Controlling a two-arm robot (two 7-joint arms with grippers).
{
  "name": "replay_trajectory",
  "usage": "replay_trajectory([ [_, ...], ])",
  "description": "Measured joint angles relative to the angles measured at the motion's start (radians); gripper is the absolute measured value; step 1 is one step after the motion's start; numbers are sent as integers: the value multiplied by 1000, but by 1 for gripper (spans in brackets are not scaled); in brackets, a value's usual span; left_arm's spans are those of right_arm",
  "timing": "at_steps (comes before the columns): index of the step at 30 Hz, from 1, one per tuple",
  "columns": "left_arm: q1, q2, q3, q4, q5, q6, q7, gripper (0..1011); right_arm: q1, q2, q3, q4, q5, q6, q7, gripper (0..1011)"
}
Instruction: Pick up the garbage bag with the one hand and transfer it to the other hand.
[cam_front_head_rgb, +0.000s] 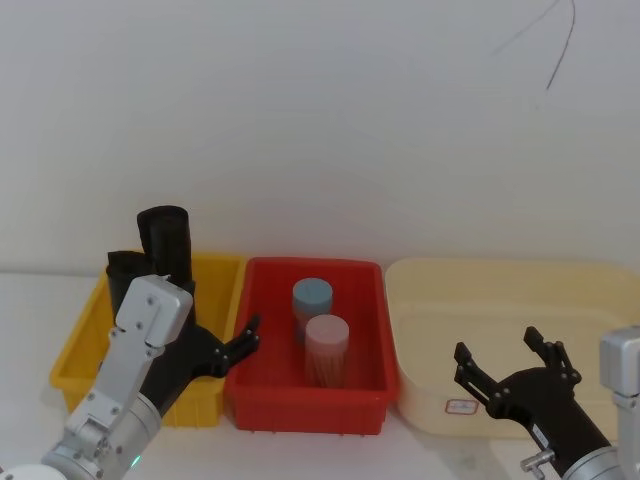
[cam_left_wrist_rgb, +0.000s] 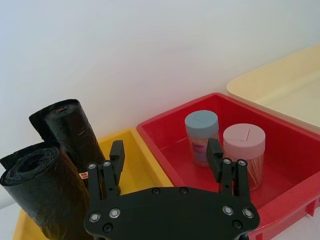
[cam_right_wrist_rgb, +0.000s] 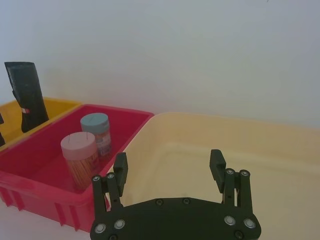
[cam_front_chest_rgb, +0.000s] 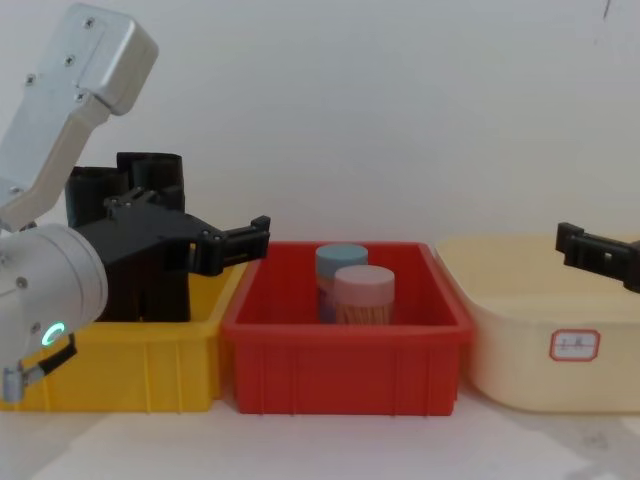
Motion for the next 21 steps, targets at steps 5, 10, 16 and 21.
replay_trajectory([
  [5,0,0,0,0,0,0,0,1001,0,0,0,0,0,0,0,1001],
  [10,0,0,0,0,0,0,0,1001,0,0,0,0,0,0,0,1001],
  [16,0,0,0,0,0,0,0,1001,0,0,0,0,0,0,0,1001],
  [21,0,0,0,0,0,0,0,1001,0,0,0,0,0,0,0,1001],
])
